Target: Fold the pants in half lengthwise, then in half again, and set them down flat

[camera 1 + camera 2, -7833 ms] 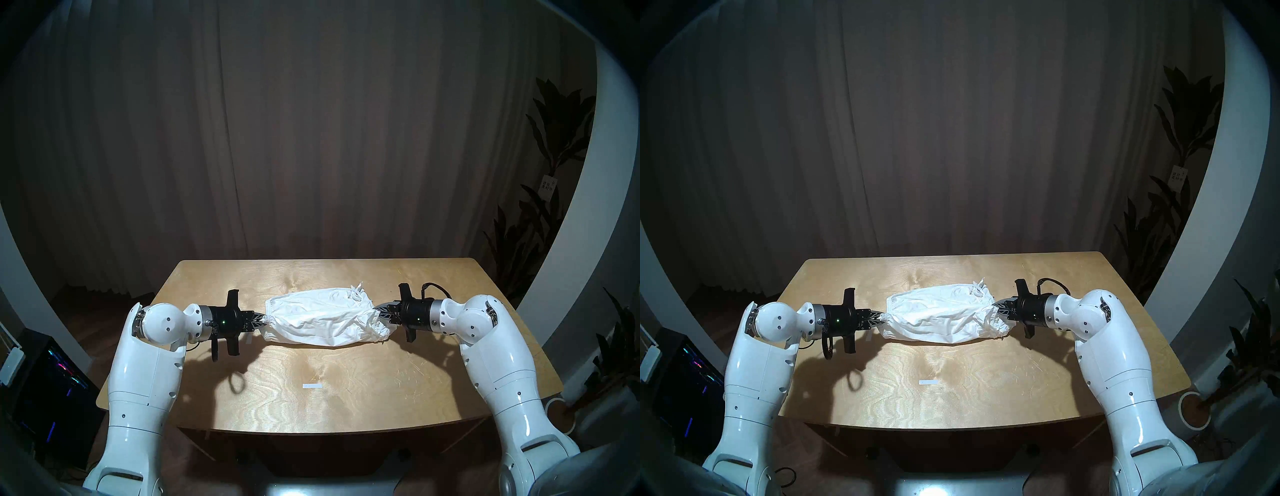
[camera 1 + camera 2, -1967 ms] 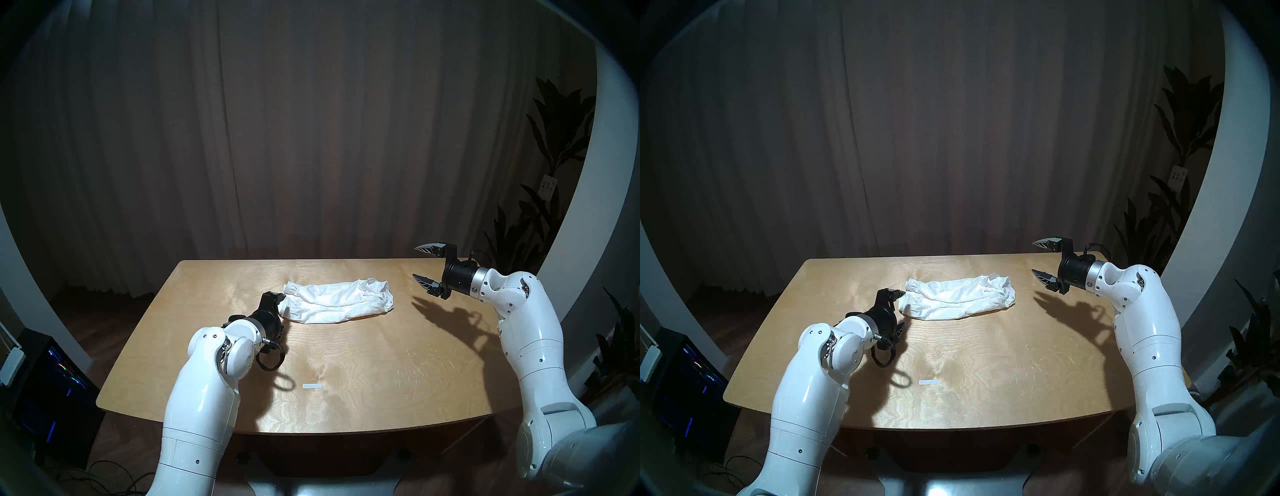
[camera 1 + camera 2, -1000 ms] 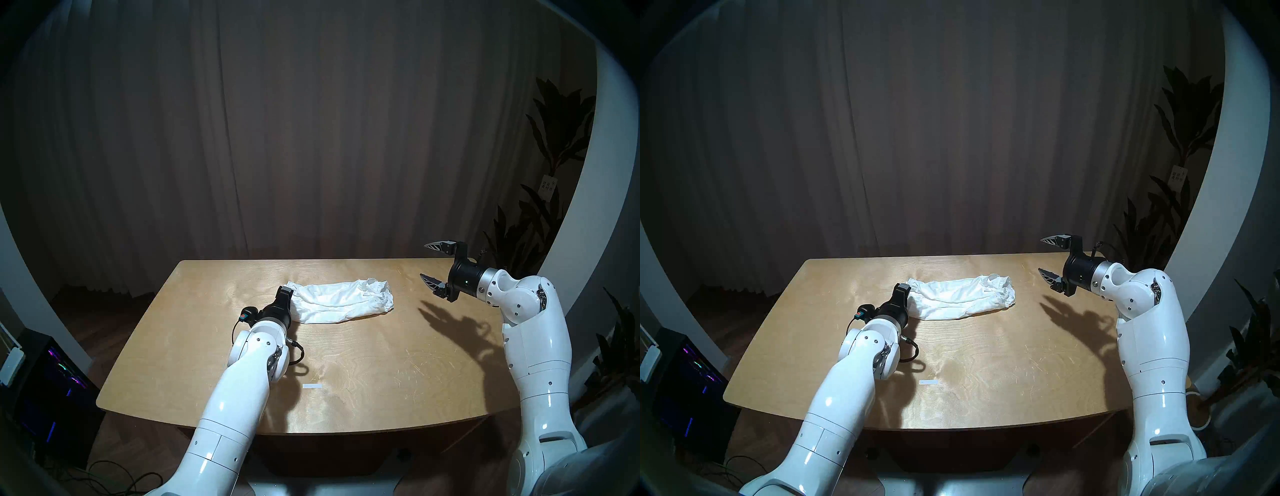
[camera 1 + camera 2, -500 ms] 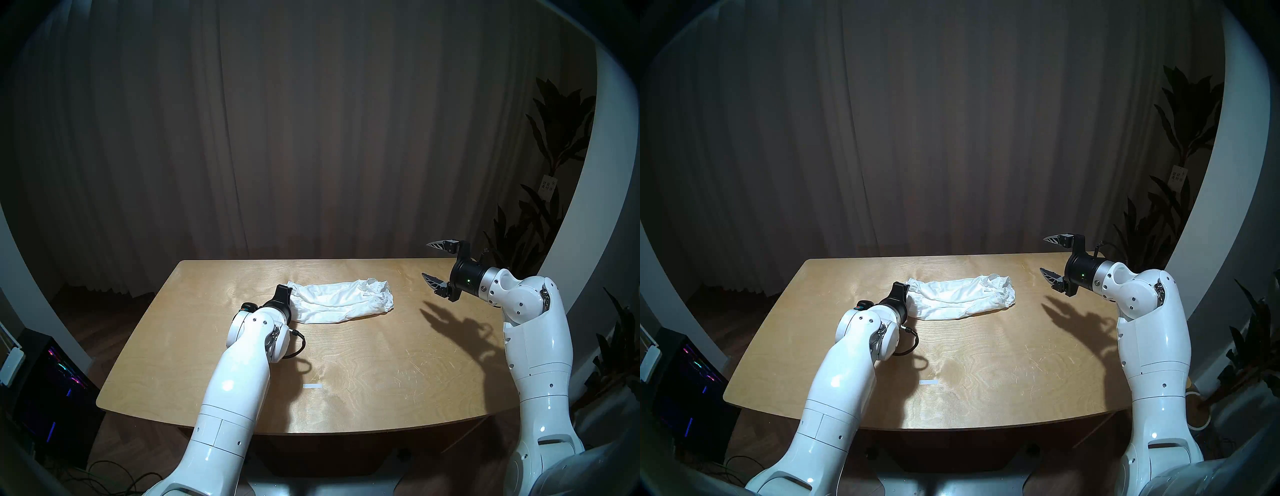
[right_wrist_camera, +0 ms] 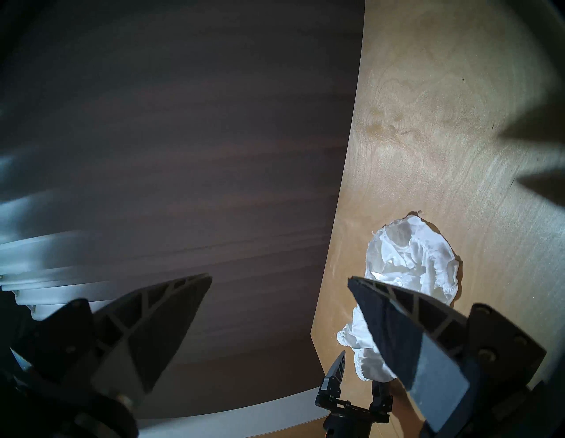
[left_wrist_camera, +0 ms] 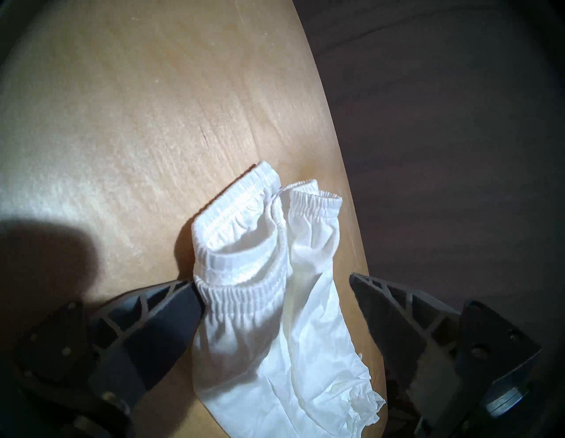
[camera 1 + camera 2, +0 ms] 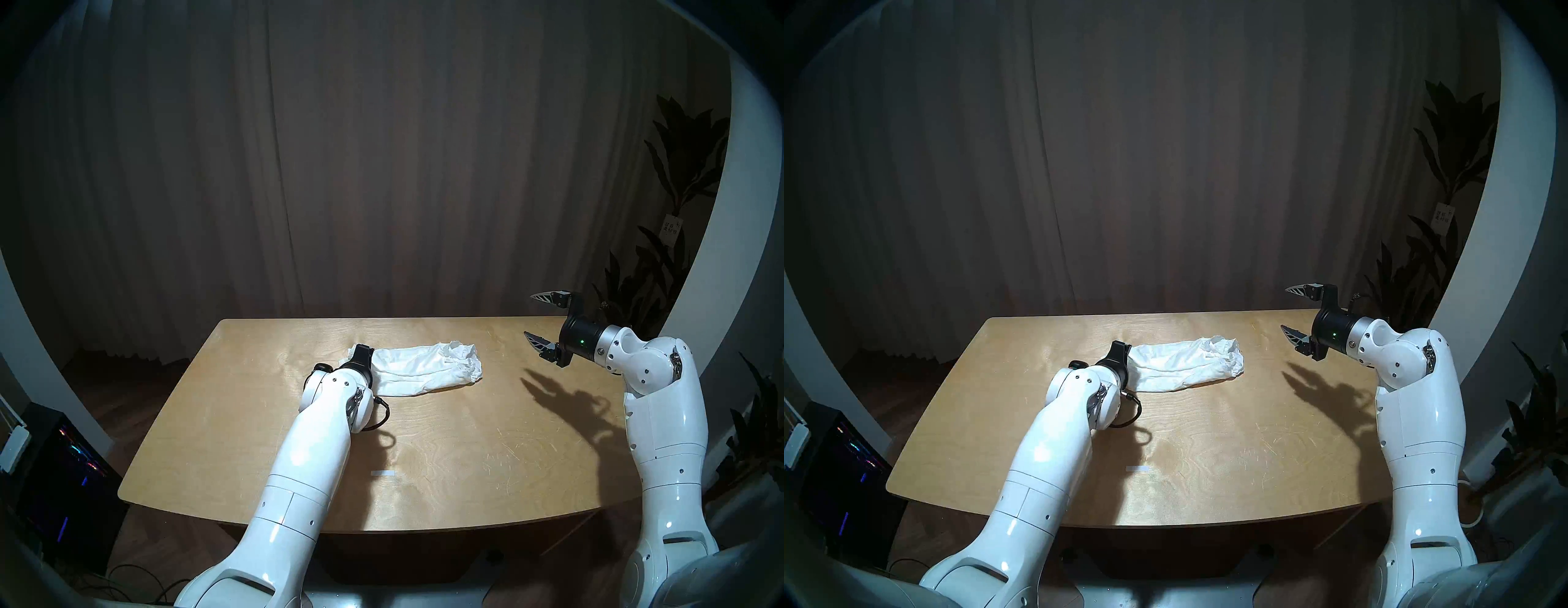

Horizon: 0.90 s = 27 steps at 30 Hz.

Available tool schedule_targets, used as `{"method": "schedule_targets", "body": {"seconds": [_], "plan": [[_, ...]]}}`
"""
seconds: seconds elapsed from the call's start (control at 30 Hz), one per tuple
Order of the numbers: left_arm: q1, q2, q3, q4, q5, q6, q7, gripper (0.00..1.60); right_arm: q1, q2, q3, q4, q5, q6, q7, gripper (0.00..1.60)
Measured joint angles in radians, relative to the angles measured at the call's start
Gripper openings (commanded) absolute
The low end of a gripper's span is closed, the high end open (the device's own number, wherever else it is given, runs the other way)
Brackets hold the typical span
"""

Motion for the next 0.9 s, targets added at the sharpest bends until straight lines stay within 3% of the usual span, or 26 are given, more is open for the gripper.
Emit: {"method": "schedule_targets", "body": {"seconds": [0.03,0.07,0.1,0.13,0.2,0.27,0.47,0.9], "plan": [[-0.009,-0.003,0.000,0.013,0.004,-0.006,0.000,1.31,-0.001,0.001,0.002,-0.002,0.002,0.001,-0.001,1.60],[-0.014,-0.005,0.000,0.021,0.006,-0.010,0.002,1.10,-0.001,0.001,0.004,-0.003,0.003,0.001,-0.002,1.60],[-0.019,-0.006,-0.001,0.031,0.009,-0.015,0.005,1.02,-0.002,0.002,0.006,-0.004,0.005,0.001,-0.002,1.60],[-0.024,-0.008,-0.002,0.042,0.012,-0.019,0.010,0.75,-0.002,0.002,0.008,-0.005,0.006,0.002,-0.002,1.60],[-0.031,-0.009,-0.004,0.064,0.017,-0.026,0.018,0.61,-0.003,0.003,0.011,-0.006,0.008,0.003,-0.002,1.60],[-0.034,-0.010,-0.008,0.082,0.020,-0.031,0.024,0.61,-0.004,0.003,0.013,-0.007,0.009,0.005,-0.003,1.60],[-0.042,-0.015,-0.013,0.096,0.026,-0.043,0.027,0.04,-0.006,0.004,0.016,-0.008,0.012,0.008,-0.006,1.60],[0.005,0.004,0.030,-0.025,0.085,-0.077,0.015,0.00,-0.017,0.005,0.029,-0.004,0.013,0.012,-0.007,1.60]]}}
